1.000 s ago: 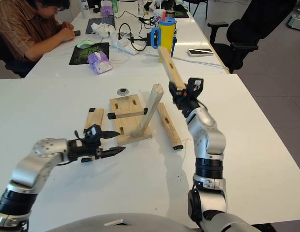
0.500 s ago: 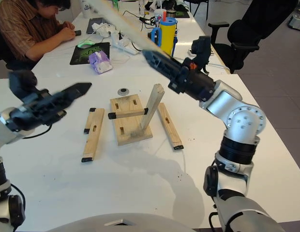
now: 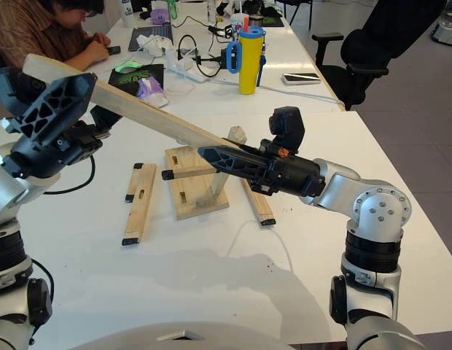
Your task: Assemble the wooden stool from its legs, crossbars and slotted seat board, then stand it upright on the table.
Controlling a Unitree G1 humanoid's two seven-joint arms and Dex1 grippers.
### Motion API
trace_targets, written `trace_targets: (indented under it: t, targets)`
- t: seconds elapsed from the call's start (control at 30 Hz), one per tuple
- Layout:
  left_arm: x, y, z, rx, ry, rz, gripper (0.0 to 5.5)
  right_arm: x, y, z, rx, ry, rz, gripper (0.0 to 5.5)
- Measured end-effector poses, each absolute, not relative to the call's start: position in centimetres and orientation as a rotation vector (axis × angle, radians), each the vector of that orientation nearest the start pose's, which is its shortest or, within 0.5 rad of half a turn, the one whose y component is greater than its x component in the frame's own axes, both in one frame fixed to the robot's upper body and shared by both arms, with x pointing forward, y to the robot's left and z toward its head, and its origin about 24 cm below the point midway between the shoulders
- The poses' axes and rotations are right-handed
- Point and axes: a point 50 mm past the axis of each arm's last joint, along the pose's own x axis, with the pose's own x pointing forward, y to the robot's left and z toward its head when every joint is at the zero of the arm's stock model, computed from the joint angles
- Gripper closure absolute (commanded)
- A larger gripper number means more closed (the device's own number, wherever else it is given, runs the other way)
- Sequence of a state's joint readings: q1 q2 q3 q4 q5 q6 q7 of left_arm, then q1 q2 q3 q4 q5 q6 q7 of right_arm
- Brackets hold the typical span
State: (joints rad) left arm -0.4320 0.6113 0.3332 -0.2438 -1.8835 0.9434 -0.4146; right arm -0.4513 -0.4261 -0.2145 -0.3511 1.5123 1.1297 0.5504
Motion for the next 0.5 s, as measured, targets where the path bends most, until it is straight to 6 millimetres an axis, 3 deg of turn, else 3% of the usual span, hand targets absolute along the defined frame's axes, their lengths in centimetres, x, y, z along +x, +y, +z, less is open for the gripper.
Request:
trace_targets:
  t: [0.2, 0.5]
  targets:
    - [23.8, 17.9, 25.1, -0.886, -0.092, -1.341, 1.98, 22.8, -12.7, 20.6, 0.735, 0.025, 1.474, 3.44]
    - [23.9, 17.6, 25.1, -0.885, -0.078, -1.340, 3.24, 22.4, -12.7, 20.0, 0.754, 0.026, 1.482, 3.44]
